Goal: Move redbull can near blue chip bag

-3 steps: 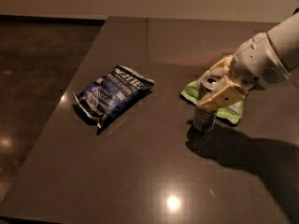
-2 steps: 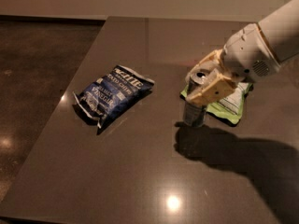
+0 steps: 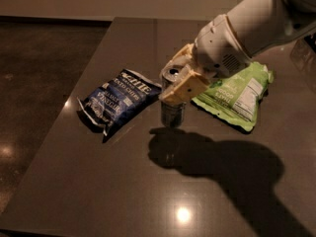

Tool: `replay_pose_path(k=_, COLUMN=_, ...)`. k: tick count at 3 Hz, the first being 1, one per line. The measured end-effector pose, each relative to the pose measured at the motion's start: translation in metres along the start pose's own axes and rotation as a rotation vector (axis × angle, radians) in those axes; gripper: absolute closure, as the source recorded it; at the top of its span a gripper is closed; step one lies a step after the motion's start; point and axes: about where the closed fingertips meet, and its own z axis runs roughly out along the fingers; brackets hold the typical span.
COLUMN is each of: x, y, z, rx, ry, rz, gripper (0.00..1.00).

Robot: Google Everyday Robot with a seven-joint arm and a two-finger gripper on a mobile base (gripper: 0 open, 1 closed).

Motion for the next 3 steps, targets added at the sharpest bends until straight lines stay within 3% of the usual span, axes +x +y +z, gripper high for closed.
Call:
replay_pose_path(k=2, x=-0.028, y=-0.005, z=0.048, rx=-0.043, ry=-0.019, rz=-0.034, gripper=1.00)
replay_pose_path(k=3, x=-0.035, y=-0.004, z=0.066, rx=-0.057, ry=-0.019, rz=-0.045, gripper=0.84)
